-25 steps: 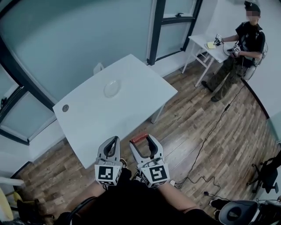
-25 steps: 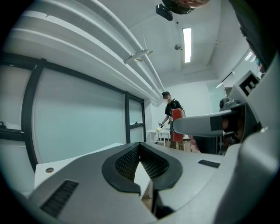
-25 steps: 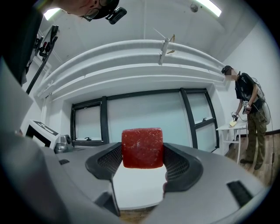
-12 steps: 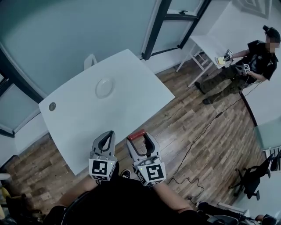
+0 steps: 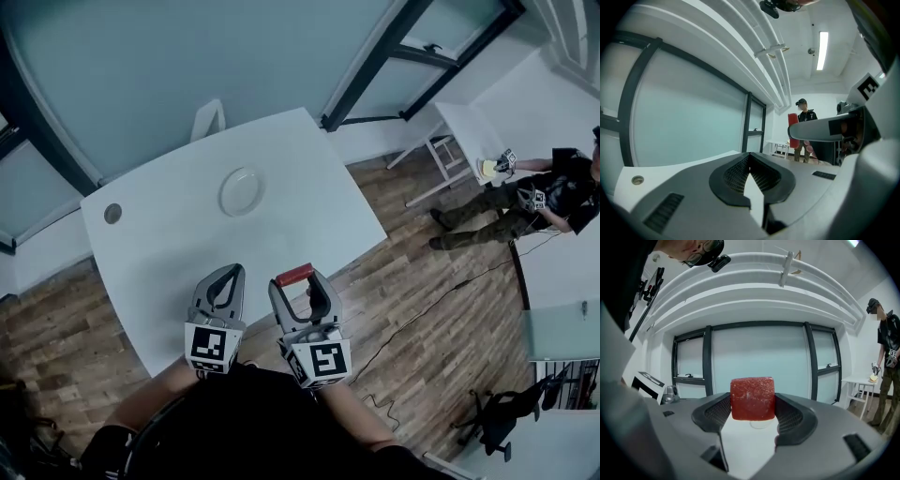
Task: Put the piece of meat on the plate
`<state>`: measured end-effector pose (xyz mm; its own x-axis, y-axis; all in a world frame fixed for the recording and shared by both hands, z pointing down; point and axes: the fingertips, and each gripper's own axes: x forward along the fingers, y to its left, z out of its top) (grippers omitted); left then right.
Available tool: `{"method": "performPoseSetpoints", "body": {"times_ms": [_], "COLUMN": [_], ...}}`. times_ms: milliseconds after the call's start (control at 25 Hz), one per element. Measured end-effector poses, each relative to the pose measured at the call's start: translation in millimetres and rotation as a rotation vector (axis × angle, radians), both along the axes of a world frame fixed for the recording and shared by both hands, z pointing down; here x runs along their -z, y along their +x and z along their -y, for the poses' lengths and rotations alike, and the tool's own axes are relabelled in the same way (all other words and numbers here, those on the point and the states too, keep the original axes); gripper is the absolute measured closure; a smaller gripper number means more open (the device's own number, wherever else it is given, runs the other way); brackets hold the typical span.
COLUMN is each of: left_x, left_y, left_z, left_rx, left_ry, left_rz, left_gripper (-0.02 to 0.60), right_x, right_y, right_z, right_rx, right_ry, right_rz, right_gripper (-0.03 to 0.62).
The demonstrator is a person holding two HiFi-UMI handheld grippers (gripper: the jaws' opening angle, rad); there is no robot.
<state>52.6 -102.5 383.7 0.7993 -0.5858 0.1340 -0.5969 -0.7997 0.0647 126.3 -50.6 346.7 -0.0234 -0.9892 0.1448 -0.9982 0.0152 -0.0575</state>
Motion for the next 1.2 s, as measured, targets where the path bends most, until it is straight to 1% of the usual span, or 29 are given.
{"method": "performPoseSetpoints", "body": {"times_ms": [240, 400, 520, 640, 800, 920, 1200], "left_x": [-1.6, -5.6, -7.4, -7.1, -1.8, -6.7, -4.1], "left_y": [-1.7, -10.6, -12.2, -8.6, -9.7, -12.9, -3.9], "left_z": [27.2, 41.6, 47.9, 62.0, 72.5, 83.7, 89.6], "left_rx": [0.015, 0.05, 0.082, 0.132, 0.186, 0.216, 0.231], "left_ry": [-0.022, -0.036, -0.035, -0.033, -0.012, -0.033, -0.028], "left_rz": [-0.016, -0.02, -0.01, -0.007, 0.01, 0.018, 0.048], "left_gripper": [0.578, 0.578, 0.578, 0.578, 0.578, 0.578, 0.578], "right_x": [2.8, -2.2, -5.1, -10.0, -13.8, -15.2, -19.0], "right_y": [-5.1, -12.7, -12.7, -4.9, -0.3, -1.5, 6.7], "right_z": [37.6, 55.5, 64.0, 78.3, 92.6, 106.1, 121.7], "right_rx": [0.042, 0.069, 0.11, 0.159, 0.217, 0.245, 0.281], "right_ry": [-0.016, -0.034, -0.046, -0.05, -0.069, -0.064, -0.072], "right_rz": [-0.012, -0.003, 0.001, 0.003, 0.017, 0.018, 0.03], "right_gripper": [0.303, 0.303, 0.303, 0.303, 0.303, 0.303, 0.303]}}
